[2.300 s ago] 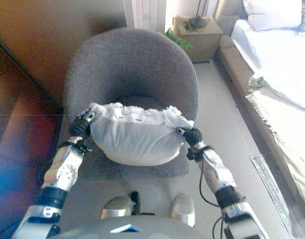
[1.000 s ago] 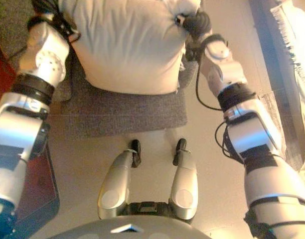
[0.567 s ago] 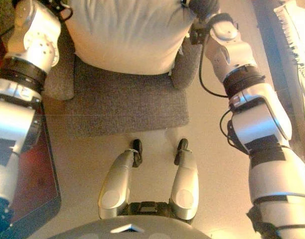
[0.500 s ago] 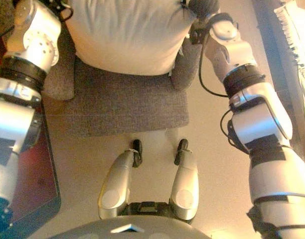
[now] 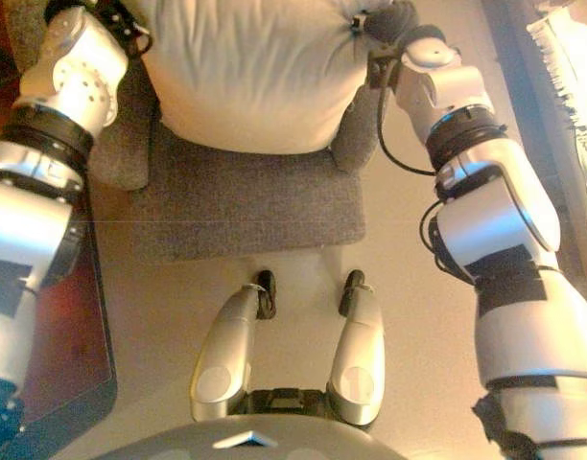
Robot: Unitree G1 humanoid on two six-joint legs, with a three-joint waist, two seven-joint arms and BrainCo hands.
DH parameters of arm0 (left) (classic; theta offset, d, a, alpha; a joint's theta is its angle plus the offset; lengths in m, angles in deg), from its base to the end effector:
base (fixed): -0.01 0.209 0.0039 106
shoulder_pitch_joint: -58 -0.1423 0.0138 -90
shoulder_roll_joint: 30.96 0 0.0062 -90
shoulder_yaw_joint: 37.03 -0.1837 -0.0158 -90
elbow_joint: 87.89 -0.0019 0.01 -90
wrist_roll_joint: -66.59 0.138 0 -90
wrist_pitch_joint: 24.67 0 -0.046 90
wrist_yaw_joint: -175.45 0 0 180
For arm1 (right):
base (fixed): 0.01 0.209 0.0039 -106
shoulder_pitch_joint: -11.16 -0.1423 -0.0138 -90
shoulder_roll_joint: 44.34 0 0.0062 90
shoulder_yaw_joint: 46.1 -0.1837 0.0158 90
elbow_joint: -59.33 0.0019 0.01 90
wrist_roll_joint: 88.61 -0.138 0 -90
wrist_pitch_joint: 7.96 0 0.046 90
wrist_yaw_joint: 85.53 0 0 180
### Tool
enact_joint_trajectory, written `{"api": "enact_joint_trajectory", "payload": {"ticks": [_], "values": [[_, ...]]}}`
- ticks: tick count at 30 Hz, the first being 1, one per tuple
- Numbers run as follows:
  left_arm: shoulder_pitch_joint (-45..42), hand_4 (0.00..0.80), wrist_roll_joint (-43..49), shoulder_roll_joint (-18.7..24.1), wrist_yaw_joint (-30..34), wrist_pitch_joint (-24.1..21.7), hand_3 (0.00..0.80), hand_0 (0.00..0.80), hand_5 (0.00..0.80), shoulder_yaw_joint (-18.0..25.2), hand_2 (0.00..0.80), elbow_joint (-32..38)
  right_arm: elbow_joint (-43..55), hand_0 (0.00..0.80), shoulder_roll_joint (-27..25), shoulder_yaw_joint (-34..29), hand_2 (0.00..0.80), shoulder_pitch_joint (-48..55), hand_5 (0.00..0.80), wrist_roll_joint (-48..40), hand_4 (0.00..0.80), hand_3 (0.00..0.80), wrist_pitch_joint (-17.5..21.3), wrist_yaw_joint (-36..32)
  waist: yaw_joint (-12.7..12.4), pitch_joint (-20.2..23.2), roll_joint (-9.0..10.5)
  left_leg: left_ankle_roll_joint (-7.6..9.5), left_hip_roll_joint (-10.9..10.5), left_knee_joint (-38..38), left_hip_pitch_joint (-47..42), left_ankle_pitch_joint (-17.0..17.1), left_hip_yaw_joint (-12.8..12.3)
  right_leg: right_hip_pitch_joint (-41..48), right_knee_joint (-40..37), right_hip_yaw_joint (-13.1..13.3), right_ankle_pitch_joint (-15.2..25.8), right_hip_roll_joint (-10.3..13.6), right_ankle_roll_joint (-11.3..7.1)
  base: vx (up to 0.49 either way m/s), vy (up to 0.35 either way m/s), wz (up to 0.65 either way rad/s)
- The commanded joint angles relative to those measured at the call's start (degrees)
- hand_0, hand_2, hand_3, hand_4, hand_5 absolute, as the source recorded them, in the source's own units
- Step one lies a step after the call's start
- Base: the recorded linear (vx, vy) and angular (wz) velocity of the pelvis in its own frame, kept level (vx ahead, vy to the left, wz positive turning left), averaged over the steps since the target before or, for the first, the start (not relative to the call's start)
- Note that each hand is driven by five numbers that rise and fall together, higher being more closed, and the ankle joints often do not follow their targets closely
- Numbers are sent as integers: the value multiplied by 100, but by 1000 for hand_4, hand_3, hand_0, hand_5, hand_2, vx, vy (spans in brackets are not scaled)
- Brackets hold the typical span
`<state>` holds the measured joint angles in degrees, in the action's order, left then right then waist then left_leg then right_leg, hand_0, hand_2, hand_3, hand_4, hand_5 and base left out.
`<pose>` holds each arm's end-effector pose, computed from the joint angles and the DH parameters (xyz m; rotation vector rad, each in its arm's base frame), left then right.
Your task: Pick up the cushion and take it to the sofa
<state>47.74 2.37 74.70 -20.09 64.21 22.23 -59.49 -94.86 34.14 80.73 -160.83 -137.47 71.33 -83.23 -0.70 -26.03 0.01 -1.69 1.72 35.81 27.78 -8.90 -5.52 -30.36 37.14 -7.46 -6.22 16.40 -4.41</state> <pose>0.3746 0.1859 0.2802 -0.2768 -0.2088 0.1788 0.3803 -0.1586 0.2651 -0.1107 -0.0095 0.0739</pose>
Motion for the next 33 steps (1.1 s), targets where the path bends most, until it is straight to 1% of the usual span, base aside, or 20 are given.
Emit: {"api": "enact_joint_trajectory", "payload": {"ticks": [1, 2, 3, 4, 5, 6, 10, 13, 15, 16, 17, 19, 22, 25, 27, 29, 32, 33], "values": [[414, 800, -426, -388, 69, 133, 800, 800, 800, 84, 800, -229, -136, 800, 285, 5, 800, -745, 800, -229, 800, 800, 276, -85, 45, 378, -147, -342, 132, 159, -100, -574, 64, 124, -261, 160, -90, -40, -413, 0, 0, 0], [433, 800, -492, -402, 73, 196, 800, 800, 800, 96, 800, -303, -192, 800, 307, 1, 800, -768, 800, -274, 800, 800, 243, -73, 50, 377, -152, -340, 138, 187, -76, -576, 61, 102, -237, 169, -92, -39, -409, 0, 0, 0], [438, 800, -541, -412, 74, 297, 800, 800, 800, 100, 800, -356, -236, 386, 324, -6, 386, -783, 386, -343, 386, 386, 218, -52, 55, 378, -157, -339, 146, 202, -62, -575, 56, 88, -218, 175, -97, -38, -406, 14, 31, -2], [433, 800, -588, -410, 66, 361, 800, 800, 800, 101, 800, -398, -248, 0, 331, -21, 0, -780, 0, -408, 0, 0, 184, -33, 64, 376, -162, -339, 151, 199, -67, -568, 46, 89, -211, 181, -101, -41, -402, 25, 33, -3], [425, 373, -614, -399, 78, 377, 373, 373, 373, 105, 373, -429, -248, 0, 331, -36, 0, -760, 0, -480, 0, 0, 146, -25, 68, 379, -162, -338, 150, 194, -78, -564, 37, 99, -213, 179, -102, -42, -397, 36, 34, -3], [420, 0, -639, -373, 59, 424, 0, 0, 0, 109, 0, -468, -263, 0, 322, -44, 0, -743, 0, -552, 0, 0, 130, -20, 69, 382, -164, -339, 153, 184, -91, -555, 28, 114, -221, 174, -104, -41, -389, 35, 28, -2], [423, 0, -619, -283, -62, 322, 0, 0, 0, 129, 0, -537, -259, 0, 266, -150, 0, -673, 0, -831, 0, 0, 112, 74, 89, 389, -164, -338, 166, 112, -188, -521, 8, 198, -264, 175, -106, -40, -373, 42, 23, 0], [443, 0, -282, -186, -159, 248, 0, 0, 0, 147, 0, -542, -294, 0, 237, -307, 0, -612, 0, -931, 0, 0, 267, 329, 66, 426, -166, -347, 161, 12, -316, -491, 0, 333, -350, 135, -101, -9, -378, 57, 8, 0], [452, 0, -35, -119, -299, 262, 0, 0, 0, 120, 0, -557, -321, 0, 196, -361, 0, -597, 0, -887, 0, 0, 284, 558, 47, 484, -158, -344, 139, -84, -425, -465, 14, 446, -422, 106, -101, 3, -381, 81, 1, 0], [452, 0, 118, -51, -388, 240, 0, 0, 0, 106, 0, -569, -335, 0, 137, -380, 0, -588, 0, -861, 0, 0, 308, 665, 39, 534, -148, -342, 124, -156, -490, -431, 25, 520, -487, 93, -87, 9, -380, 0, 0, 0], [451, 0, 169, -28, -416, 224, 0, 0, 0, 105, 0, -565, -329, 0, 115, -389, 0, -581, 0, -856, 0, 0, 323, 704, 43, 522, -133, -314, 115, -202, -468, -288, -8, 515, -559, 57, 45, 31, -335, 0, 0, 0], [476, 0, 264, 106, -556, 252, 0, 0, 0, 90, 0, -576, -401, 0, -4, -468, 0, -553, 0, -850, 0, 0, 384, 836, 19, 626, -114, -309, 91, -338, -604, -248, 11, 671, -689, 14, 62, 41, -341, 64, -9, 1], [474, 0, 858, 331, -863, 231, 0, 0, 0, 13, 0, -564, -499, 0, -204, -540, 0, -502, 0, -798, 0, 0, 436, 922, -22, 774, -87, -319, 86, -564, -810, -179, 36, 906, -917, -61, 94, 52, -364, 124, -29, 1], [455, 0, 1308, 575, -1175, 58, 0, 0, 0, -77, 0, -486, -512, 0, -389, -610, 0, -442, 0, -869, 0, 0, 476, 1023, -61, 897, -57, -329, 91, -846, -1011, -75, 68, 1130, -1194, -137, 147, 46, -378, 99, -33, 4], [453, 0, 1407, 767, -1376, -46, 0, 0, 0, -128, 0, -407, -519, 0, -551, -651, 0, -396, 0, -908, 0, 0, 451, 1036, -93, 1020, -37, -333, 70, -1103, -1167, 22, 97, 1303, -1453, -197, 212, 28, -395, 111, -33, 6], [421, 0, 1381, 867, -1555, -122, 0, 0, 0, -90, 0, -346, -534, 0, -672, -707, 0, -346, 0, -887, 0, 0, 444, 1030, -105, 1096, -24, -342, 59, -1305, -1292, 100, 111, 1450, -1682, -243, 274, 5, -407, 89, -31, 12], [403, 0, 1470, 974, -1638, -147, 0, 0, 0, -39, 0, -387, -631, 0, -809, -752, 0, -294, 0, -837, 0, 0, 433, 946, -126, 1231, -19, -354, 60, -1618, -1483, 212, 124, 1674, -1990, -328, 347, -46, -415, 84, -28, 17], [377, 0, 1534, 1016, -1617, -87, 0, 0, 0, -23, 0, -395, -640, 0, -855, -765, 0, -266, 0, -808, 0, 0, 430, 921, -130, 1270, -22, -362, 68, -1729, -1543, 258, 125, 1741, -2080, -357, 362, -63, -416, 71, -15, 17]]}}
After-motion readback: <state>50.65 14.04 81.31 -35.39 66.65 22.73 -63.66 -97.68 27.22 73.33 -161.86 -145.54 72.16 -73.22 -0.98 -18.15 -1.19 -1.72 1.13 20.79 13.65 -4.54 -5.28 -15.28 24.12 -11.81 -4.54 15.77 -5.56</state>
